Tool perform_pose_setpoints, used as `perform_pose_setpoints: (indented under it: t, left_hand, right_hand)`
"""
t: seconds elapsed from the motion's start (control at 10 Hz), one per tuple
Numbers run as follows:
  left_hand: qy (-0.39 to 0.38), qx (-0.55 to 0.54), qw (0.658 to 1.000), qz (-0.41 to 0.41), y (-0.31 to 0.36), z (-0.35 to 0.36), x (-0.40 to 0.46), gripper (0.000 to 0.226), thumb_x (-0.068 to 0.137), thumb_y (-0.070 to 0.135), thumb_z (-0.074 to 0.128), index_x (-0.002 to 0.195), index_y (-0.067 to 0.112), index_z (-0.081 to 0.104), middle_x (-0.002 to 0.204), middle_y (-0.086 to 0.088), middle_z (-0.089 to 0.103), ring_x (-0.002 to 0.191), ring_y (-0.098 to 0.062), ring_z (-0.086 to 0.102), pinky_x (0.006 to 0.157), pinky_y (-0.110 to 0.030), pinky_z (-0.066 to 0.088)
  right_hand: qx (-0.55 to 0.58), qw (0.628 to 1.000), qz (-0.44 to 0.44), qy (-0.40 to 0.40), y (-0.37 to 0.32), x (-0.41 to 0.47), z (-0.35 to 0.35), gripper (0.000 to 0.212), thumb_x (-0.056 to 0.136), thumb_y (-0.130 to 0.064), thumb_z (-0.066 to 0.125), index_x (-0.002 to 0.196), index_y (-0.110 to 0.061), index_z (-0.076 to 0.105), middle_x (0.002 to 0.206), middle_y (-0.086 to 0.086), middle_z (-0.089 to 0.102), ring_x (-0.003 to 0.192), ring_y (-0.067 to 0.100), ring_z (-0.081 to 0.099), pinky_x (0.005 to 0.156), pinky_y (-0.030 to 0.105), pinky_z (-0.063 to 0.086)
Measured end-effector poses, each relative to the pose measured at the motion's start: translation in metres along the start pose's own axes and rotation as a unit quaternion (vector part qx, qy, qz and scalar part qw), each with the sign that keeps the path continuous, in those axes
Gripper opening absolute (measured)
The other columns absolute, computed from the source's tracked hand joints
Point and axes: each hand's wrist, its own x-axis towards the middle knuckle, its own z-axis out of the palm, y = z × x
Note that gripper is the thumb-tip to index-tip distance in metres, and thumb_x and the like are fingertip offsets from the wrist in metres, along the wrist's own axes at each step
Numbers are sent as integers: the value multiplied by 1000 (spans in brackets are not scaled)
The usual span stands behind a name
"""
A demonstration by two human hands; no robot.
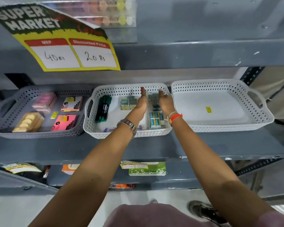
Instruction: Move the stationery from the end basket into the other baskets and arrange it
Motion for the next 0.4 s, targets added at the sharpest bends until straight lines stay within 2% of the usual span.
perform_pose_setpoints:
  t: [0.1, 0.2, 0.3, 0.4]
  left_hand:
    - [37, 59, 992, 109, -7, -3, -19, 59, 100, 45, 23, 129, 2, 50, 104, -11, 59, 96, -20, 55, 86, -27, 38]
    - [62, 76, 964, 248, -22, -13, -37, 41, 101, 31, 35, 71, 15, 56, 60, -5, 43, 57, -13, 39, 71, -29, 33]
    - [75, 231, 917, 318, -42, -26, -57, 40, 101, 30, 35, 133, 12, 51, 122, -25, 42, 74, -15, 61, 80, -34, 47]
    - [110, 303, 847, 422, -61, -38, -86, 53, 99, 31, 34, 147, 10, 28, 154, -8, 27, 142, -16, 23, 117, -33, 21]
  right_hand:
    - [-12, 996, -72, 52, 6, -18, -5, 48, 99, -34, 31, 131, -3, 50, 133, 20, 56, 124, 32, 52, 105, 36, 39]
    - [-109, 975, -164, 101, 16, -34, -14, 51, 98, -31, 32, 141, -6, 41, 142, 18, 49, 131, 32, 46, 110, 37, 38]
    - [-199, 950, -203, 132, 17, -63, -27, 56, 97, -37, 28, 146, -8, 33, 154, 17, 30, 144, 31, 24, 119, 41, 23]
    - [-275, 927, -201, 160, 18, -101, -36, 60, 98, -41, 29, 151, -14, 18, 161, 14, 6, 149, 30, 1, 120, 52, 9]
